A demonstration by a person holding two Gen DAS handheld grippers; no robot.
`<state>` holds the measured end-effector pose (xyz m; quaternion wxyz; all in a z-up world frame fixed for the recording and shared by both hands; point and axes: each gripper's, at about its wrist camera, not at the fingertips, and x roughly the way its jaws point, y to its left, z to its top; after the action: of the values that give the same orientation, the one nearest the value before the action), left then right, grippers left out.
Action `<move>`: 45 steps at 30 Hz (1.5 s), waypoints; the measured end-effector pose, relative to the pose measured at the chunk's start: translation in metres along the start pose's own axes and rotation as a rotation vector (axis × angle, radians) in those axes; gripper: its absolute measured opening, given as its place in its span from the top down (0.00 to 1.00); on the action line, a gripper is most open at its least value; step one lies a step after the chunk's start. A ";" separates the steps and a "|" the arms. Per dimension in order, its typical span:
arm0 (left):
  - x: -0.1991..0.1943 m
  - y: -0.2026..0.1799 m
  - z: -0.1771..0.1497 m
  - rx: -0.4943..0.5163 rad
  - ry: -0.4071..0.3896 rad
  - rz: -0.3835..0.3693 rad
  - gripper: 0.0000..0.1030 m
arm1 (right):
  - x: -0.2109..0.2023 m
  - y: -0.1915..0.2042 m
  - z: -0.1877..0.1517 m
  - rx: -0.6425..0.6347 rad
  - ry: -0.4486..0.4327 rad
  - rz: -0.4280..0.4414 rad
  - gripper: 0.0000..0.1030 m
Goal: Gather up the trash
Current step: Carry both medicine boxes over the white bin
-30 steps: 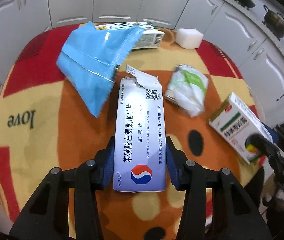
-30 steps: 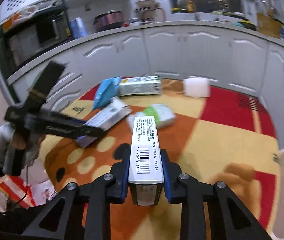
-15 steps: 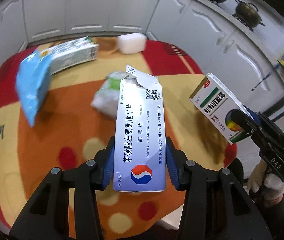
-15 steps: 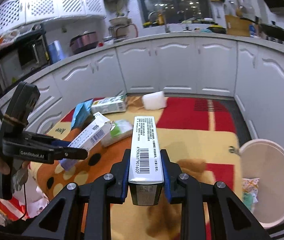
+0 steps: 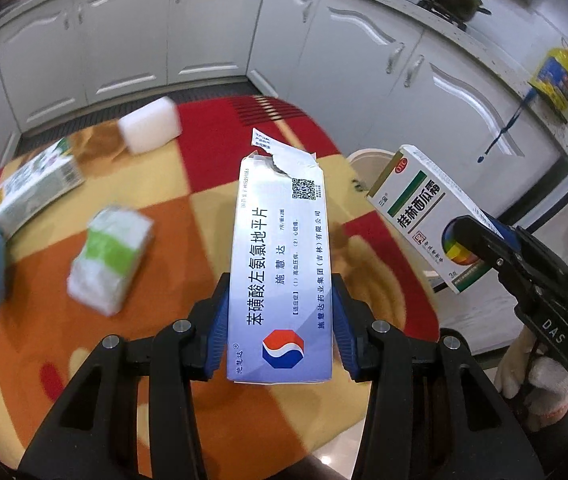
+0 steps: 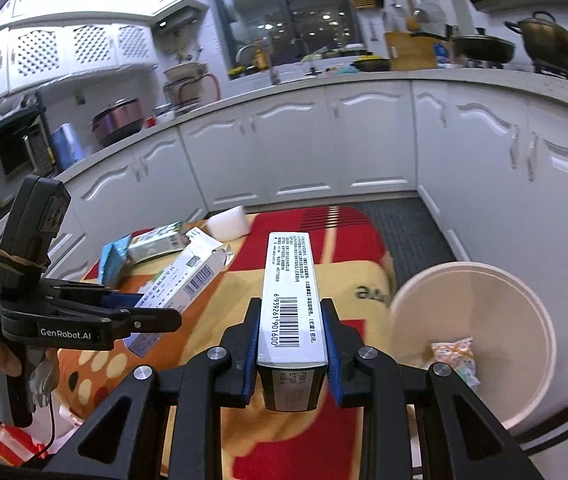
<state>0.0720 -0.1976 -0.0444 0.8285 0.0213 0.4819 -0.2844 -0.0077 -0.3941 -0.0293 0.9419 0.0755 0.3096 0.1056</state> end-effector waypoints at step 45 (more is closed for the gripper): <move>0.148 -0.138 0.071 0.108 0.095 -0.080 0.57 | -0.009 -0.161 -0.038 0.335 0.036 -0.300 0.74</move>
<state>0.1151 -0.4015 -0.0936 0.7903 0.0601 0.5053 -0.3413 -0.0132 -0.5487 -0.0875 0.9158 0.1819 0.3472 -0.0872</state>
